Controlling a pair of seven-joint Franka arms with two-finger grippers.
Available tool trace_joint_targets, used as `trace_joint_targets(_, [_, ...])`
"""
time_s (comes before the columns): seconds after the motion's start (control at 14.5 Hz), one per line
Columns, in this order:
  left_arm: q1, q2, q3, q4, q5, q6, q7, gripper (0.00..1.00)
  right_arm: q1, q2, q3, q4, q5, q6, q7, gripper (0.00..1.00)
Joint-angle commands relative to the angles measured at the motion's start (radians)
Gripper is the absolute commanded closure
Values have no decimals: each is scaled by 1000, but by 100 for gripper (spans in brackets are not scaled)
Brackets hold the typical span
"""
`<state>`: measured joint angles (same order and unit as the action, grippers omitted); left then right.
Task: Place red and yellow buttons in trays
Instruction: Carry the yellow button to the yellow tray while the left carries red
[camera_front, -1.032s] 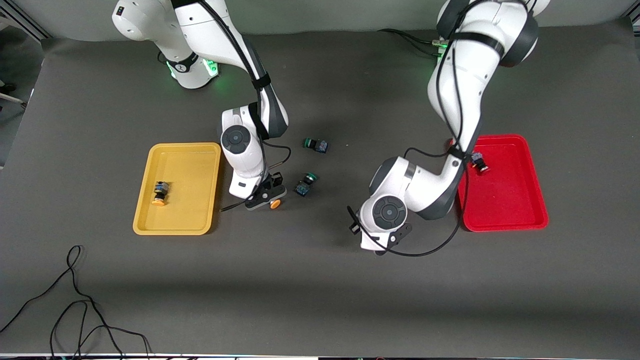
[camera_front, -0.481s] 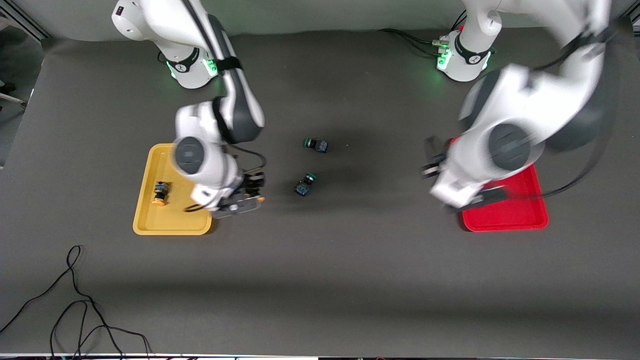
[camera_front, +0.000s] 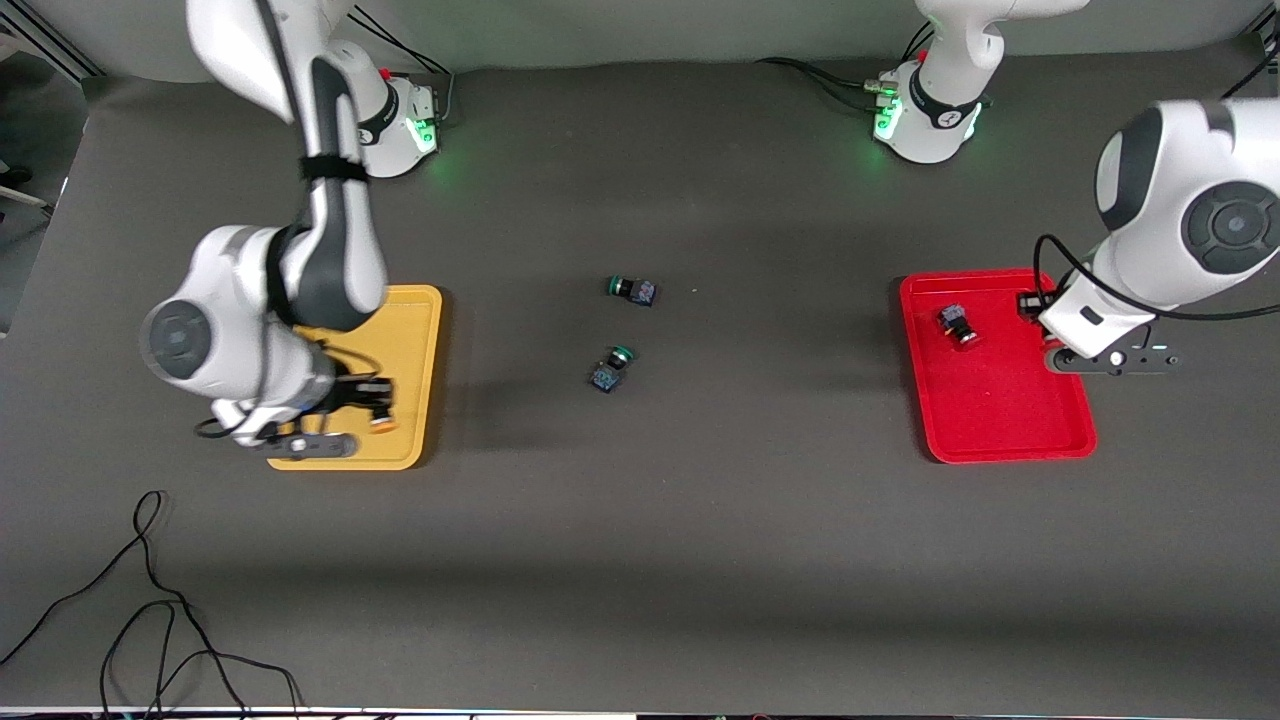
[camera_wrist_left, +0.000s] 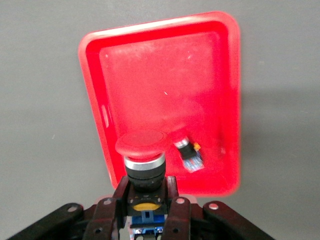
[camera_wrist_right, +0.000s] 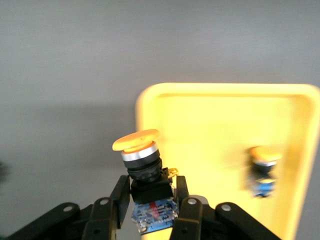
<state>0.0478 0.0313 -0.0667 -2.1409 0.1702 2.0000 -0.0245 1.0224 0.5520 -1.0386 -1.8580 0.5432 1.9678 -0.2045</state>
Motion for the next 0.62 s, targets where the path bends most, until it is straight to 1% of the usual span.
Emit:
trace_joint_targets(0.0, [76,17,-13,-201,15,277,87,100,-39,38,8,-98,107,98,-130,92])
trace_joint_targets(0.07, [92,56,-15,-223,17,346,87,100,-39,70,14,-115,139,123,-134,92])
trace_joint_targets(0.21, [98,126,-13,-229,18,423,89,100,-44,117,67,-130,202,137,-141,92])
trace_joint_targets(0.34, [122,185,-13,-231,19,486,90,100,-42,143,74,-129,204,137,-141,92])
trace_joint_targets(0.41, [124,209,-13,-229,19,509,90,100,-42,152,75,-129,205,137,-139,88])
trace_joint_targets(0.48, [126,226,-13,-229,19,526,90,100,-47,160,83,-127,205,135,-135,55])
trace_joint_targets(0.55, [124,231,-13,-228,19,528,89,100,-48,160,83,-125,205,134,-130,7])
